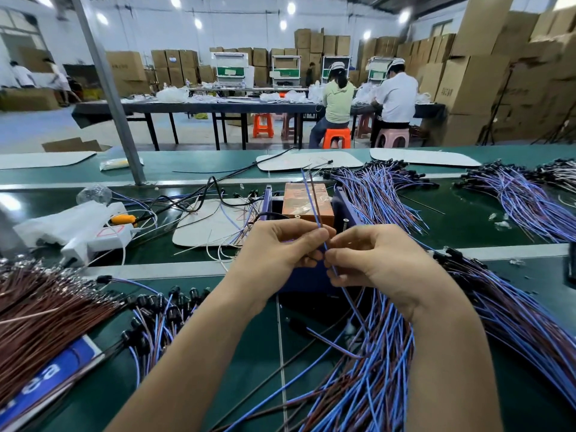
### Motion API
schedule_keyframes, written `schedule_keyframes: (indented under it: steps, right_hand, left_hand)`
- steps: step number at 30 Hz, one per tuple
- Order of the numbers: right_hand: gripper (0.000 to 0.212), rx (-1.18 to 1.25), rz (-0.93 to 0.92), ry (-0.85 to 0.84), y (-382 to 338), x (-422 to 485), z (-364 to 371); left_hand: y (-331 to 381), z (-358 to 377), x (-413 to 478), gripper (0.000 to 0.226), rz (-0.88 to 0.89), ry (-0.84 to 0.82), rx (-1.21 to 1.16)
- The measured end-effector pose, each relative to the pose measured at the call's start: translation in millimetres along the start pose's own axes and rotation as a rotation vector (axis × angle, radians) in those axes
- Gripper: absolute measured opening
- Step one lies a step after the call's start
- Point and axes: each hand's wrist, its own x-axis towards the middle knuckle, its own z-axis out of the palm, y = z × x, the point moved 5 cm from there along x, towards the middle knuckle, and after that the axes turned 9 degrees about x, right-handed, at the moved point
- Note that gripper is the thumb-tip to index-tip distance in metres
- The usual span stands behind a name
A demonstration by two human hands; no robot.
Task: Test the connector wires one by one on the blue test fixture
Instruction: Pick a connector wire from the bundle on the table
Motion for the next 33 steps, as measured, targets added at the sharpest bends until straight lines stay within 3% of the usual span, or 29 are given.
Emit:
schedule_keyframes:
  steps: [8,13,16,21,33]
  right_hand:
    - [0.020,0.052,-0.086,0.118,-2,4,-12]
    - [0.026,-0.092,-0.029,0.286,8,7,-38]
    - [0.027,-0.148,-0.009,0.332,12,6,-47]
    - [0.032,-0.156,0.014,0.322,13,7,-48]
    - [0.034,-0.170,0.020,0.305,14,7,-48]
  left_hand:
    - [-2,0,0,0.013,-0.008,0.048,0.066]
    - [-6,-15,4,0.022,-0.160,0.000,-0.020]
    - [-12,-31,7,0.027,-0.203,-0.040,0.173]
    - [-23,-53,6,0.029,-0.274,-0.079,0.485]
    - [-29,-46,7,0.026,-0.274,-0.147,0.548]
